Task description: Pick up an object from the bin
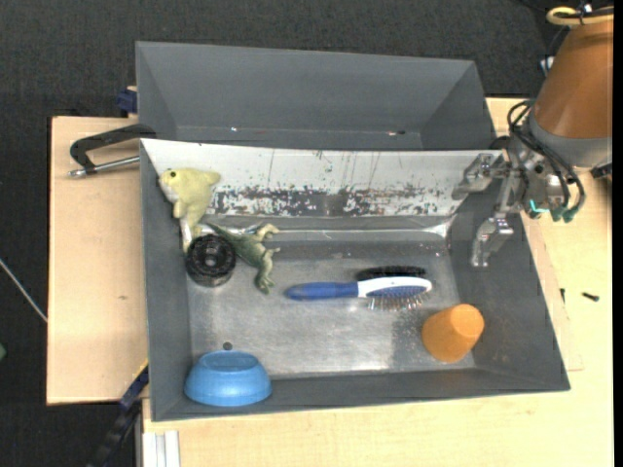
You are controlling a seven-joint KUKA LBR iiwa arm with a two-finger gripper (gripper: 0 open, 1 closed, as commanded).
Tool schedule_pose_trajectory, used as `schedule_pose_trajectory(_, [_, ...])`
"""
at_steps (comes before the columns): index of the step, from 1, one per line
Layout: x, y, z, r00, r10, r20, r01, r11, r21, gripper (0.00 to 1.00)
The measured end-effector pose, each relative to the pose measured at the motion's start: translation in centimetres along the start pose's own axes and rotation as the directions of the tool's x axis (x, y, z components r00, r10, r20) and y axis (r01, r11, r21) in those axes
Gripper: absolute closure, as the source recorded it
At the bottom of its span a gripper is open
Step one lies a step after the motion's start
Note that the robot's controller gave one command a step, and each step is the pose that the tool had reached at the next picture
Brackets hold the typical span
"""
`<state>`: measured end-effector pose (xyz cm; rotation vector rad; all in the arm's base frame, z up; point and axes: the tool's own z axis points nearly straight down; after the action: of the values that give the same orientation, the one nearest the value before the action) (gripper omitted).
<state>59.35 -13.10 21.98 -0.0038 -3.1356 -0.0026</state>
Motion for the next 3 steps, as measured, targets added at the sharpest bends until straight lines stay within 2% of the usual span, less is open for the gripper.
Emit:
schedule_pose_trajectory(1, [2.3, 3.8, 12.5, 0.985, -0.174, 0.000, 0.174, 0.985, -0.002, 0.00])
schedule_pose_trajectory(2, [2.5, 4.9, 14.7, 0.999, -0.047, 0.009, 0.047, 0.999, 0.002, 0.00])
schedule_pose_trajectory(3, [2.3, 4.9, 14.6, 0.999, -0.047, 0.018, 0.047, 0.999, 0.004, 1.00])
